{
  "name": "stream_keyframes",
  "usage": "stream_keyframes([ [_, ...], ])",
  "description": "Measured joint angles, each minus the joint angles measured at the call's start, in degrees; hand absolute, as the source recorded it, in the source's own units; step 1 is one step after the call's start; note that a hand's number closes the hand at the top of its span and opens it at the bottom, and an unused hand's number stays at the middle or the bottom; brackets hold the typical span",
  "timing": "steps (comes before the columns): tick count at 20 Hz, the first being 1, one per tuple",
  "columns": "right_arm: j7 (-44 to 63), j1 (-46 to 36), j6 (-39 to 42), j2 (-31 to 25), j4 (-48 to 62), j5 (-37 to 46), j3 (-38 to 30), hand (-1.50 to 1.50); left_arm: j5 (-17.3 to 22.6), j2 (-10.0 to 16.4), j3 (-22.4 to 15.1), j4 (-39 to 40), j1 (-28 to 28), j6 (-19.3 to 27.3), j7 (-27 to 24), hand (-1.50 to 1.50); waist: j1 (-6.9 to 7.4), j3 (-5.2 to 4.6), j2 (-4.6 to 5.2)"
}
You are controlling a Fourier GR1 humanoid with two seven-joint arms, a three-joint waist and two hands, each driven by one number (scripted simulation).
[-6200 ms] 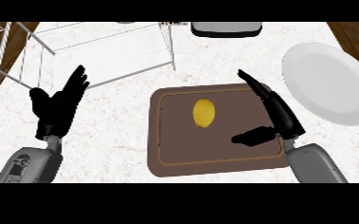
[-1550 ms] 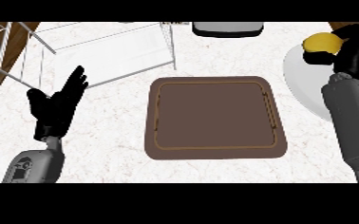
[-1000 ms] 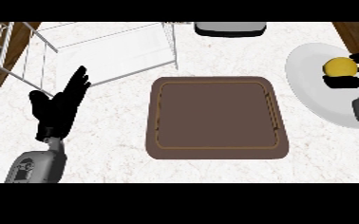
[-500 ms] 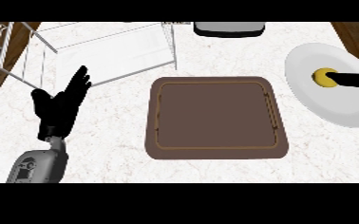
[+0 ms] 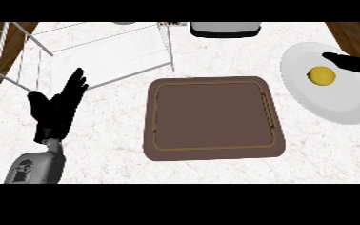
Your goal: Pick the lemon from the tray and place it in the plate
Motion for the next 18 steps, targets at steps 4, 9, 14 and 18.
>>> stream_keyframes([
  [4, 2.29, 2.1, 8.22, -1.23, -2.08, -6.56, -2.78, -1.5, -0.31, -0.32, 0.16, 1.45, -0.18, 0.06, -1.24, 0.0, -0.14, 0.01, 0.05],
  [9, 1.74, 7.66, 13.13, -1.71, -6.29, -11.81, -3.19, -1.5, -0.19, -0.24, 0.51, 1.66, -1.3, -0.51, -0.61, 0.0, 0.23, 0.03, 0.17],
  [14, -1.26, 11.92, 15.59, -3.89, -6.87, -15.68, -3.48, -1.5, -0.51, -0.29, 0.75, 1.13, -1.15, -0.94, -0.46, 0.0, 0.5, 0.03, 0.24],
  [18, -2.29, 14.84, 15.86, -5.15, -7.46, -17.55, -3.28, -1.5, -1.47, -1.1, 0.13, -0.58, -0.48, -0.19, 0.56, 0.0, 0.59, 0.04, 0.26],
])
